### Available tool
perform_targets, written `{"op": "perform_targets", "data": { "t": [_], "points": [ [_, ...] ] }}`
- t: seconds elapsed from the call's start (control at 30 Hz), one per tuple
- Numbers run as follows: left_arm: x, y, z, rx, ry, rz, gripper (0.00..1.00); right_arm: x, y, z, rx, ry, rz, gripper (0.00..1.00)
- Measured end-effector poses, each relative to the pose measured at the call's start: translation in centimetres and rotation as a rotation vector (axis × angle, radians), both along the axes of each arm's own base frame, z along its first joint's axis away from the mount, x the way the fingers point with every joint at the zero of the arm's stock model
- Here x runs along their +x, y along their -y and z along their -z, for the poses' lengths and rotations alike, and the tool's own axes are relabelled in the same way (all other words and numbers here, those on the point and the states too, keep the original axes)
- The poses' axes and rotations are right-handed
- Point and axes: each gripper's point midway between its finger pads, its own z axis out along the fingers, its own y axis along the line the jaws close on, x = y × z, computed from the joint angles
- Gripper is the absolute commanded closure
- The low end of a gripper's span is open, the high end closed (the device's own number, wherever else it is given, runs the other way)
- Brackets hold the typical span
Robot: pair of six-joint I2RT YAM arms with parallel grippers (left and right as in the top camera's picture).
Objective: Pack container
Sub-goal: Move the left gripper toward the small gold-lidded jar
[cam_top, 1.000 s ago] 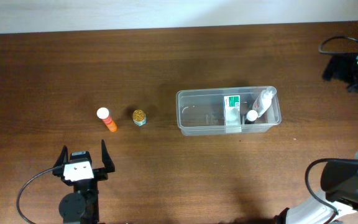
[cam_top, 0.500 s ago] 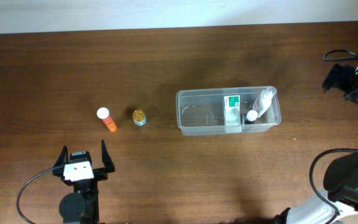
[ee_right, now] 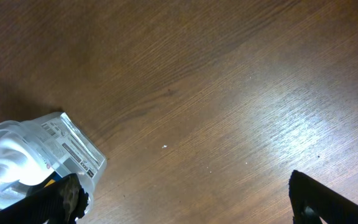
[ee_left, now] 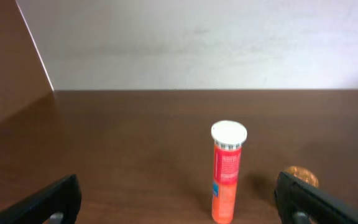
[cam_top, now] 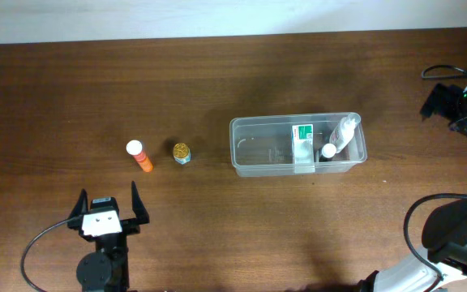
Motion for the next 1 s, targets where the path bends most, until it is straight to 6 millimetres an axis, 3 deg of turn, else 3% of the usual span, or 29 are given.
{"op": "perform_targets", "data": {
  "t": [0.1,0.3,0.53,0.63,0.8,0.9,1.0],
  "points": [
    [0.1,0.5,-2.3,0.005,0.099,0.027,0.01,0.0,0.0,0.0,0.000,0.000,0.000,0.02],
    [-0.7,3.3,-7.8,0.035,0.313,0.190,0.01,0.0,0.0,0.0,0.000,-0.001,0.000,0.02],
    [-0.7,6.4,-13.3,0.039,0.313,0.377,0.00,0.0,0.0,0.0,-0.001,0.001,0.000,0.02],
    [0.8,7.3,-15.4,0.019,0.233,0.437,0.01,0.0,0.1,0.0,-0.003,0.000,0.001,0.02],
    [5.9,9.5,-16.0,-0.113,-0.147,0.579,0.01,0.0,0.0,0.1,-0.002,-0.004,0.001,0.02],
    [9.4,12.0,-18.7,-0.161,-0.197,0.762,0.01,0.0,0.0,0.1,-0.002,-0.003,0.001,0.02],
    [10.6,14.1,-20.1,-0.167,-0.164,0.927,0.01,0.0,0.0,0.1,-0.002,-0.003,0.001,0.02]
  ]
}}
